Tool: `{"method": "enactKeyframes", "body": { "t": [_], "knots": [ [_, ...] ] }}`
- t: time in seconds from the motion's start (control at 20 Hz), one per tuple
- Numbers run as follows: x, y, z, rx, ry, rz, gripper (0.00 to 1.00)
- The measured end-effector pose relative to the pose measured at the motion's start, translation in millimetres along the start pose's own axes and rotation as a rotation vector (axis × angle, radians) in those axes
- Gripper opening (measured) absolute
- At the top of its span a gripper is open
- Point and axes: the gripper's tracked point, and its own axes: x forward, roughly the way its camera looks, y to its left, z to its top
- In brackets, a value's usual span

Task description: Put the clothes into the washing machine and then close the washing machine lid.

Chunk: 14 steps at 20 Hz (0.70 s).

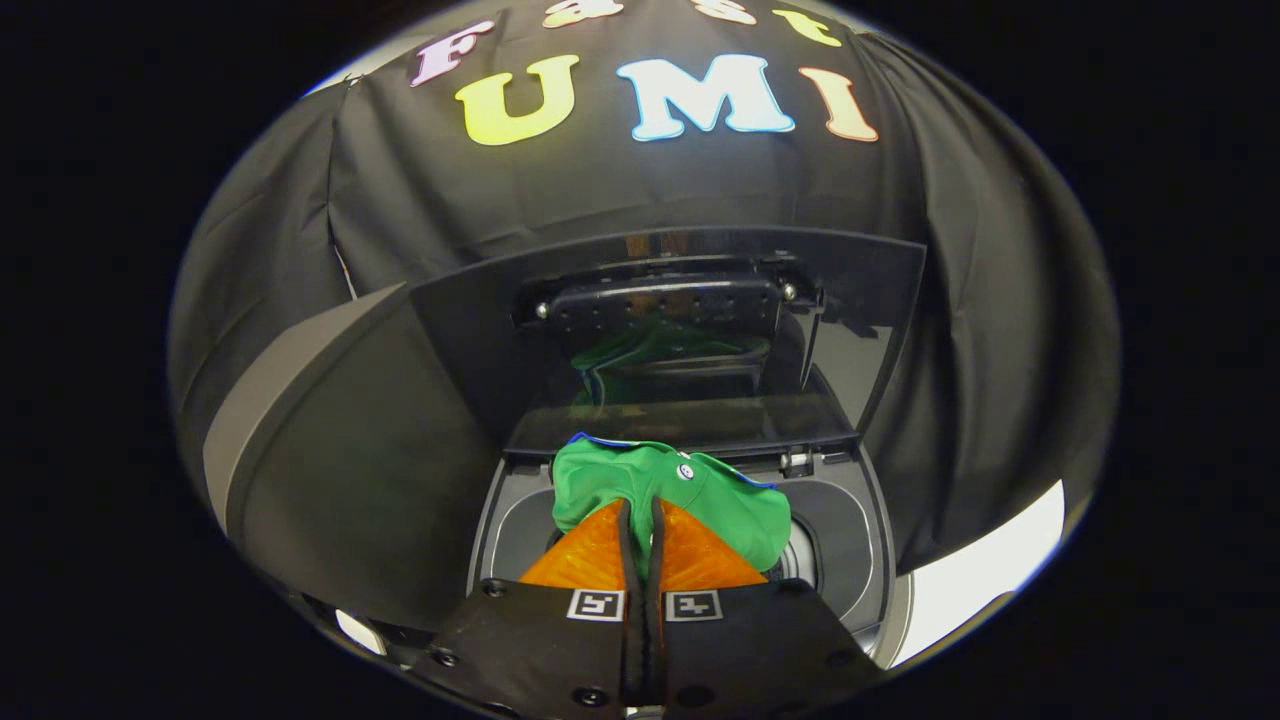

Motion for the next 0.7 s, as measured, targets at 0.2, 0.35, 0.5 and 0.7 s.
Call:
{"method": "enactKeyframes", "body": {
  "t": [0.2,0.35,0.5,0.7],
  "knots": [
    [19.2,-4.3,-14.3,-0.008,0.044,-0.02,0.01],
    [29.1,-6.4,-26.2,-0.005,0.07,-0.032,0.01],
    [36.7,-10.5,-43.7,-0.022,0.106,-0.049,0.01],
    [52.8,-12.9,-62.0,-0.028,0.147,-0.077,0.01]
  ]
}}
